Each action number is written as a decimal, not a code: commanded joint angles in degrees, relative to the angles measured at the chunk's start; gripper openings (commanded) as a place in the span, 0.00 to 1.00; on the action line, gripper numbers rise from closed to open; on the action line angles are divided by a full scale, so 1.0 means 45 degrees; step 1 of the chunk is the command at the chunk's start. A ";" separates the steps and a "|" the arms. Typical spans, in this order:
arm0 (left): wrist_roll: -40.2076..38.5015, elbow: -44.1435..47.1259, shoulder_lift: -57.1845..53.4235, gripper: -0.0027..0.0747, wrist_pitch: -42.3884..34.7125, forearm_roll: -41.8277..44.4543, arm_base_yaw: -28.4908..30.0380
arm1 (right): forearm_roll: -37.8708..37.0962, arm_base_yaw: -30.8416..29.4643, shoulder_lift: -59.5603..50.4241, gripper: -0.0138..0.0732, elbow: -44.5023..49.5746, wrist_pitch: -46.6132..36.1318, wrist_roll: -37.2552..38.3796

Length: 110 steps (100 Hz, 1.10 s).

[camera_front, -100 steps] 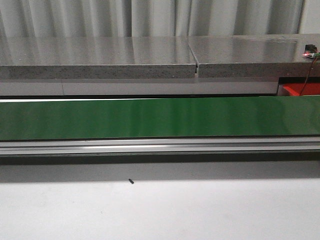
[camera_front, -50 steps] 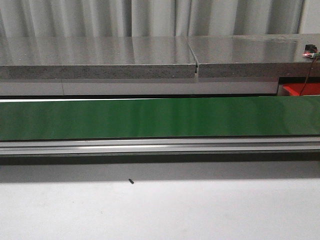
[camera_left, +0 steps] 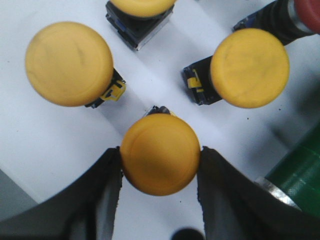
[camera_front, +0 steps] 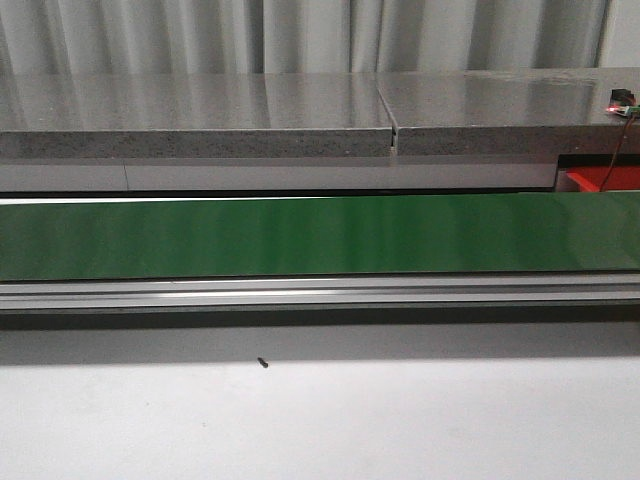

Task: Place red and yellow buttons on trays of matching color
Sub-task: 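Close the left gripper on a yellow button and lift it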

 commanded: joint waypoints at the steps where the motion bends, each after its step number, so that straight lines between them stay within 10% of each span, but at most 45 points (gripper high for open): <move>1: -0.0106 -0.0415 -0.0964 0.33 -0.0111 -0.0040 0.0026 | -0.0048 -0.0055 -0.0237 0.08 -0.0203 -0.0930 -0.0024; 45: -0.0106 -0.0754 -0.4523 0.33 0.1423 -0.0040 -0.0882 | -0.0048 -0.0055 -0.0237 0.08 -0.0203 -0.0930 -0.0024; 110: -0.0106 -0.2466 -0.1766 0.33 0.1876 -0.0148 -0.4262 | -0.0048 -0.0055 -0.0237 0.08 -0.0203 -0.0930 -0.0024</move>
